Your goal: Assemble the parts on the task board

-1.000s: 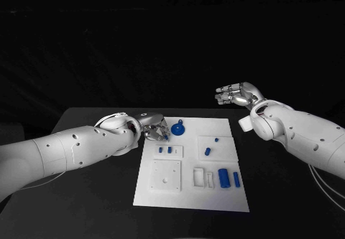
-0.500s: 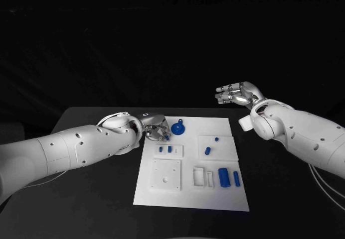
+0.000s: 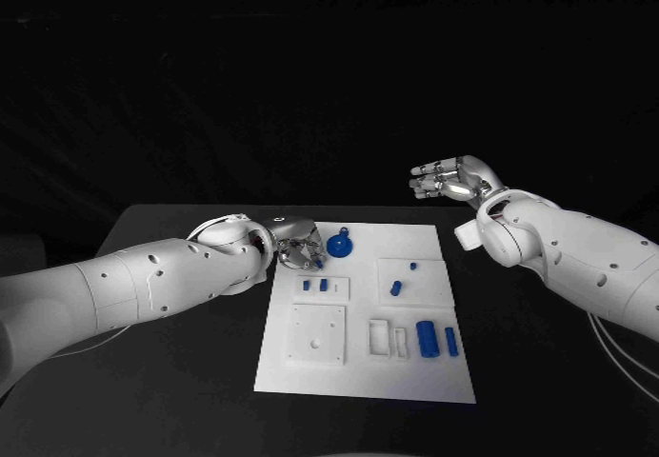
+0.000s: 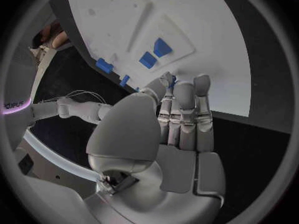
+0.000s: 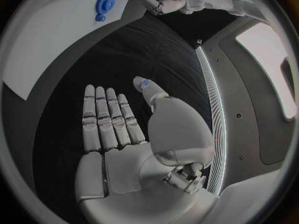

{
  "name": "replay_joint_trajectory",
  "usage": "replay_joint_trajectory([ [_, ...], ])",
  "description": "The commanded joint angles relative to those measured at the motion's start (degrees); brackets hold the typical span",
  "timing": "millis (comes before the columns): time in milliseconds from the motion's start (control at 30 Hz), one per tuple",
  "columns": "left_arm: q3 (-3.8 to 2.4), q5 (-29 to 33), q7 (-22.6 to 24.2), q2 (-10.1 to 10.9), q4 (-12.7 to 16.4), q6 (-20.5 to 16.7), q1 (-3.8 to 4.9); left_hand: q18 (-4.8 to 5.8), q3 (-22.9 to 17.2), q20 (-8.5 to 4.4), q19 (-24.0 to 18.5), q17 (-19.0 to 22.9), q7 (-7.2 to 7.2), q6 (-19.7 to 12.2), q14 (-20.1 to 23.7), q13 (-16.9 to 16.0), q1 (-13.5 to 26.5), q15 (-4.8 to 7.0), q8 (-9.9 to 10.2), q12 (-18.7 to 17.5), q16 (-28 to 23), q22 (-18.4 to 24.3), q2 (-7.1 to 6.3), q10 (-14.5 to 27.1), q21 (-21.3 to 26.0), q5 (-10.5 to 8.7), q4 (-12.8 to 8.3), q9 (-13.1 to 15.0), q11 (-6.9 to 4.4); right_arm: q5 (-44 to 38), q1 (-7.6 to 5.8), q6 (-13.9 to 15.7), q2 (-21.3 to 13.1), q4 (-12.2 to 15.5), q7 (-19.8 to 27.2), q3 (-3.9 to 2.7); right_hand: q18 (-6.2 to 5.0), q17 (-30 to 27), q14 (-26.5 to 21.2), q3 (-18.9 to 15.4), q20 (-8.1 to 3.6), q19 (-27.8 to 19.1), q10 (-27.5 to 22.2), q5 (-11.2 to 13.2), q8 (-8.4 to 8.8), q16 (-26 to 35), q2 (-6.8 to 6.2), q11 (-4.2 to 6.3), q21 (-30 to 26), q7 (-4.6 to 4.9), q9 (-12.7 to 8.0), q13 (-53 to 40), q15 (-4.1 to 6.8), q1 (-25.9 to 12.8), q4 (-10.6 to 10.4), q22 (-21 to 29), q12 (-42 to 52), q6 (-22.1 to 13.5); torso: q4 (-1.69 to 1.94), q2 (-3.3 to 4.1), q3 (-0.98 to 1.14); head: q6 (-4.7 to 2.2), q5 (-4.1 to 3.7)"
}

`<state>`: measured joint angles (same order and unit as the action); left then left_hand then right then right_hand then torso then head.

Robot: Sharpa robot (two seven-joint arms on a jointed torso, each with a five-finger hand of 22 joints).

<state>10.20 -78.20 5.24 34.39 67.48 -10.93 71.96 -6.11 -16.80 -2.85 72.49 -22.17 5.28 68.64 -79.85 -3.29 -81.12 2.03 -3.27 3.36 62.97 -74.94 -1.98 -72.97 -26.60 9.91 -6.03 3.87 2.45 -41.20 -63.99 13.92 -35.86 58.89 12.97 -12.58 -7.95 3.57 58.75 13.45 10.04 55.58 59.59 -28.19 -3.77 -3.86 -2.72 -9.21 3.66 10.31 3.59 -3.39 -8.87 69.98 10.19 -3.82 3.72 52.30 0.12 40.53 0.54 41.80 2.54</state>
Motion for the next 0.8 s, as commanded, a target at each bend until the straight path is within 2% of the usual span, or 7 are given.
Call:
replay_joint_trajectory([
  [33,0.0,-0.69,-0.1,-0.16,-0.13,1.13,-0.06,-0.77,-0.37,0.01,-0.51,0.07,0.12,-0.12,-0.19,-0.08,-0.12,0.03,-0.33,-0.04,-0.29,-1.12,-0.26,0.14,-0.25,-0.27,-0.01,0.04,0.21,-0.44,0.01,-0.83,0.04,0.04,0.58,-0.02,-0.09,-0.08,-0.12,-0.13,0.12,-0.29,-0.14,-0.3,0.33,0.33,0.28,0.03,0.35,-0.09,-0.07,0.08,-0.03,0.18,0.16,0.08,-0.18,-0.01,0.03,-0.01,0.01,0.07,-0.06],
  [800,0.13,-0.97,-0.18,-0.81,-0.76,1.68,-0.3,-0.76,-0.42,-0.02,-0.63,0.06,0.14,-0.11,-0.17,-0.09,-0.11,0.05,-0.33,-0.03,-0.38,-1.12,-0.18,0.11,-0.41,-0.32,-0.05,0.05,0.2,-0.44,0.01,-0.91,0.1,0.04,0.6,-0.02,-0.07,-0.09,-0.13,-0.09,0.12,-0.32,-0.13,-0.31,0.33,0.33,0.28,0.04,0.34,-0.09,-0.07,0.08,-0.04,0.16,0.16,0.08,-0.17,0.01,-0.02,-0.02,0.0,0.07,0.1],
])
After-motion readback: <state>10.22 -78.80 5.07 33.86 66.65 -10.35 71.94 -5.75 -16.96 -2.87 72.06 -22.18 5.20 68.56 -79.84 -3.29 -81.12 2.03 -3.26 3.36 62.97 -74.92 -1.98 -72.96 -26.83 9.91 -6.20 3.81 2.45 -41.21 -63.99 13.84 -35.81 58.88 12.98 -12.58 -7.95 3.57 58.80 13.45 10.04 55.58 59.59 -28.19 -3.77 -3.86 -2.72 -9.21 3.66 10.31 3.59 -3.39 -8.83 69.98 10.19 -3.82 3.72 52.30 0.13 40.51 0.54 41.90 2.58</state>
